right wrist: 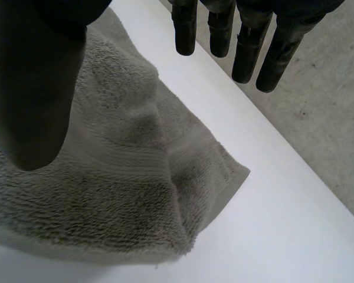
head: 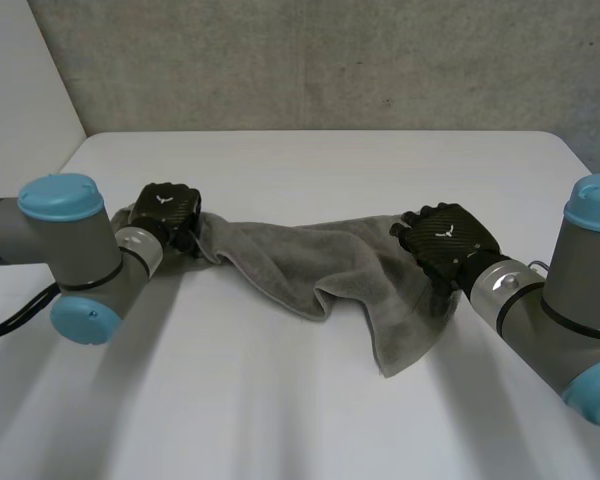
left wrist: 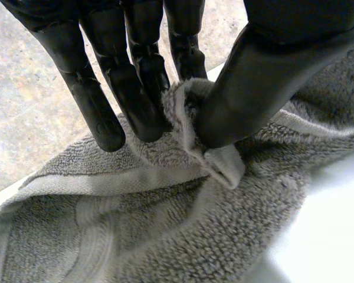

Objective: Fold the towel.

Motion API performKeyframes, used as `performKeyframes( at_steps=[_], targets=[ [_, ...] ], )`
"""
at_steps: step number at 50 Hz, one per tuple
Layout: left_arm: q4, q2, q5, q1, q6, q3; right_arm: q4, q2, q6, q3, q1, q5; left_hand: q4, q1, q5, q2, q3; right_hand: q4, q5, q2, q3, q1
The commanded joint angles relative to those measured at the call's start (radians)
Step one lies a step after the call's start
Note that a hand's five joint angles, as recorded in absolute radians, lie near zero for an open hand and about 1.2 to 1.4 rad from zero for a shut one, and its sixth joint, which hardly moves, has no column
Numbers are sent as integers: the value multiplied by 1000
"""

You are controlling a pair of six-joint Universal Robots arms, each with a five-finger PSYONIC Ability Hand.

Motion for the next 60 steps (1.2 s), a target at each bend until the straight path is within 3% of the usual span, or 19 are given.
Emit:
performKeyframes(
  at_steps=[1,6,15,27,39,50,60],
  targets=[
    [-12,66,1,12,-6,-21,134,-87,87,16,1,-4,135,158,152,149,151,-83,-61,-63,-72,-53],
    [-12,132,7,21,-8,-60,146,-146,168,76,11,-32,144,167,160,158,160,-83,-61,-63,-72,-53],
    [-55,211,12,53,-5,-81,74,-223,112,232,31,-66,147,170,163,161,163,-83,-61,-63,-72,-53],
    [-150,215,13,90,-12,-103,-38,-208,84,340,118,-41,147,170,163,161,163,-46,-24,-26,-35,-17],
    [-152,263,19,90,-12,-176,-127,-81,78,345,271,39,147,170,163,161,163,-17,5,3,-6,13],
    [-152,275,19,115,-14,-183,-231,25,-4,291,256,137,147,170,163,161,163,42,64,62,53,71],
    [-150,281,19,147,-14,-185,-233,13,-55,286,212,191,147,170,163,161,163,45,67,65,56,74]
  ],
)
